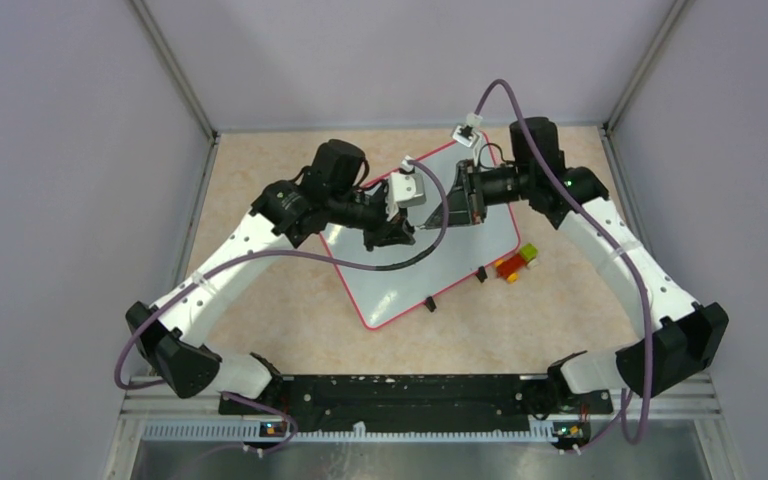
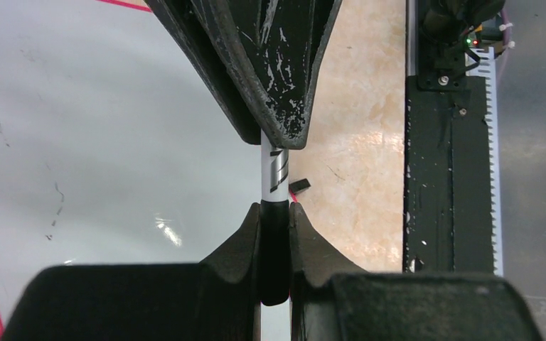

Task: Write a sentence on the whiteboard
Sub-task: Open the pen cap of the whiteboard marker, then place the pen cap at the center of the board.

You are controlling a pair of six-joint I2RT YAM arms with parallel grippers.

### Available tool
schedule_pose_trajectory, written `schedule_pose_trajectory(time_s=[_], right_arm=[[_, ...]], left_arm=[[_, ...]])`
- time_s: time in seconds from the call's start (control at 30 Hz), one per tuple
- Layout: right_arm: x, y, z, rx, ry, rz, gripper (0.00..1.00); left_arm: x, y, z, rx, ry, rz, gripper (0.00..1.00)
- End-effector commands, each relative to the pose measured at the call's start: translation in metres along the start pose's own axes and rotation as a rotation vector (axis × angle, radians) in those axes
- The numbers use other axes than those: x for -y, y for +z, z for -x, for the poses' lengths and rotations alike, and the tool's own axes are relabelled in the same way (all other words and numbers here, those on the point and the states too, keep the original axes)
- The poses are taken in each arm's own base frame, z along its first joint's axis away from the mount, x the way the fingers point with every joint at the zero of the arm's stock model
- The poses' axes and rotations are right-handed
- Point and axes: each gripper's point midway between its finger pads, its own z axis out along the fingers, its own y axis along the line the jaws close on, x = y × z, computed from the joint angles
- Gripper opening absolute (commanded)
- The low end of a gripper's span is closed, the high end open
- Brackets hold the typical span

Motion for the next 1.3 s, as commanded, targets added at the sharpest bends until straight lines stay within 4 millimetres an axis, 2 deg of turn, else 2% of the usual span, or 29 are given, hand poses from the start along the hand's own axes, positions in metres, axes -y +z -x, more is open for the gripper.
schedule_pose_trajectory(time_s=[0.0,0.23,0.37,0.47,0.57,0.63,0.7,0.73,0.77,0.87,0.97,1.07,1.27], right_arm=[[-0.003,-0.029,0.028,0.066,-0.095,-0.067,0.00],[0.008,-0.065,0.039,0.085,-0.144,-0.164,0.00],[0.005,-0.078,0.049,0.104,-0.193,-0.187,0.00],[0.008,-0.078,0.049,0.120,-0.202,-0.192,0.00],[0.008,-0.074,0.044,0.127,-0.169,-0.156,0.00],[0.009,-0.071,0.039,0.126,-0.155,-0.137,0.00],[0.012,-0.071,0.035,0.134,-0.171,-0.143,0.00],[0.015,-0.070,0.033,0.135,-0.174,-0.148,0.00],[0.017,-0.069,0.030,0.137,-0.178,-0.149,0.00],[0.020,-0.067,0.024,0.132,-0.177,-0.137,0.00],[0.020,-0.067,0.021,0.132,-0.188,-0.135,0.00],[0.020,-0.066,0.019,0.132,-0.192,-0.124,0.00],[0.028,-0.057,0.008,0.113,-0.162,-0.109,0.00]], left_arm=[[0.001,-0.012,-0.028,-0.096,-0.028,0.054,0.00],[-0.002,-0.021,-0.041,-0.146,-0.030,0.094,0.00],[-0.013,-0.035,-0.036,-0.128,-0.038,0.154,0.00],[-0.044,-0.069,-0.022,-0.028,-0.105,0.275,0.00],[-0.103,-0.131,-0.028,0.051,-0.236,0.537,0.00],[-0.133,-0.167,-0.051,0.049,-0.325,0.704,0.00],[-0.150,-0.189,-0.084,0.021,-0.416,0.806,0.00],[-0.155,-0.194,-0.102,0.003,-0.468,0.834,0.00],[-0.162,-0.206,-0.133,-0.028,-0.543,0.879,0.00],[-0.167,-0.217,-0.195,-0.132,-0.650,0.949,0.00],[-0.161,-0.213,-0.247,-0.215,-0.734,0.949,0.00],[-0.155,-0.206,-0.288,-0.304,-0.804,0.936,0.00],[-0.138,-0.174,-0.336,-0.386,-0.897,0.809,0.07]])
